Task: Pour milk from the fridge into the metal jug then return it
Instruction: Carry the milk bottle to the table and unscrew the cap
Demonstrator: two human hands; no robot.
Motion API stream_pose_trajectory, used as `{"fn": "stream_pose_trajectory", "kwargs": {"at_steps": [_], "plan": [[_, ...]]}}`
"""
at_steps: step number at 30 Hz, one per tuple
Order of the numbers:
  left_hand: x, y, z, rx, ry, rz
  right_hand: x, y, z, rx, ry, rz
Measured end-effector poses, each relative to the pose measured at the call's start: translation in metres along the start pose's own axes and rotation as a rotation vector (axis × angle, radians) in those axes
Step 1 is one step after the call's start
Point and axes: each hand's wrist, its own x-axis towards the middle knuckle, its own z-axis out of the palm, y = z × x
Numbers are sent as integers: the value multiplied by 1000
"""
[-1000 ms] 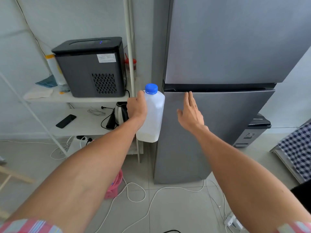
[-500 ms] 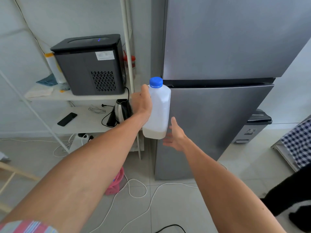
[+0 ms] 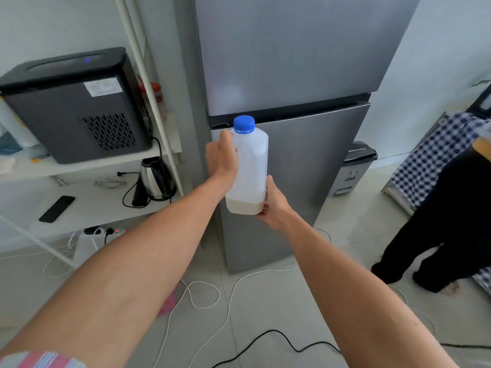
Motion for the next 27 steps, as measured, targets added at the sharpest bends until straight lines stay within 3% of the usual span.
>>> {"fn": "stream_pose_trajectory", "kwargs": {"at_steps": [13,27], "plan": [[-74,-13,85,28,-614,77,-77,37,-89,228,442,-147],[-295,-14,105,-51,-1259,11,-275,157,-136,587,1030,-296]]}}
